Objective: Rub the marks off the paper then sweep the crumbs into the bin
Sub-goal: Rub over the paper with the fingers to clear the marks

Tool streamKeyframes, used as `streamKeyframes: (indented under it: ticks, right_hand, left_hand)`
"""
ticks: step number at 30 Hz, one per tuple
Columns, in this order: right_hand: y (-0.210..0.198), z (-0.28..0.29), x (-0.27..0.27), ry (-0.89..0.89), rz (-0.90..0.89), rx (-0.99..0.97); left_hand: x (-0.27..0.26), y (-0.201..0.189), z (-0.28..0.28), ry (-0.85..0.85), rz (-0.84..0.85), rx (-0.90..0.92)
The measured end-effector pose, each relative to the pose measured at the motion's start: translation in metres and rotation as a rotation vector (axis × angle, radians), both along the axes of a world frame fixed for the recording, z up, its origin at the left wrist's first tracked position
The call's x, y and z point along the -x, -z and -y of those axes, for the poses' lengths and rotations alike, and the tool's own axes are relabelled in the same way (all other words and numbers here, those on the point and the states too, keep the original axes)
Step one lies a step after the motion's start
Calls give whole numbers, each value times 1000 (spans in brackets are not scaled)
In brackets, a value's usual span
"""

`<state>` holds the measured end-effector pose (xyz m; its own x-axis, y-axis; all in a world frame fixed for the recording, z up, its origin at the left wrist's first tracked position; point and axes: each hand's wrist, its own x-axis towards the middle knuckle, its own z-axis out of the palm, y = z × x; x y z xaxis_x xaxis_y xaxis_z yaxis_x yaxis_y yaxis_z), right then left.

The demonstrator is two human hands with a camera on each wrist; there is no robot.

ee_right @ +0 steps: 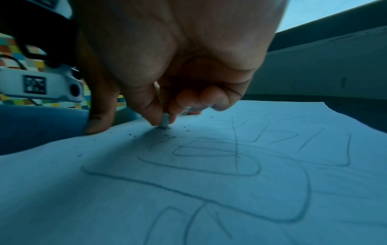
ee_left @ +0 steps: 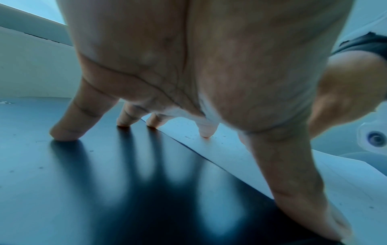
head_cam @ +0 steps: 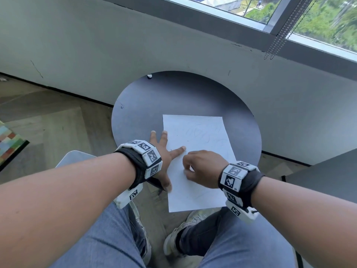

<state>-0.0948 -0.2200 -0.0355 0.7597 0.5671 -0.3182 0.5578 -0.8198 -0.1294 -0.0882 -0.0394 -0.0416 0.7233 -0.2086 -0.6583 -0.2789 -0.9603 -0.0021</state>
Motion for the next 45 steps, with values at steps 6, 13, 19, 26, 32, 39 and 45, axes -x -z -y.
streamKeyframes:
  ticks: [6,13,19,26,32,39,45]
  right_hand:
    - [4,20,-38,284,-8,-14]
    - [8,20,-36,273,69,12]
    - [3,9,16,-19,-5,-33]
    - [9,22,-35,367,10,-17]
    - [2,5,-1,195,10,5]
    - [2,8,20,137,-82,-47]
    - [7,41,-32,436,-2,-1]
  left_hand:
    - [0,-1,3,30,28,-35]
    - [-3,1,5,154,75,-1]
    - [2,4,7,127,65,28]
    - [3,8,7,120,78,43]
    - [1,9,4,136,88,20]
    - [1,12,4,141,97,22]
    - [1,8,5,151,101,19]
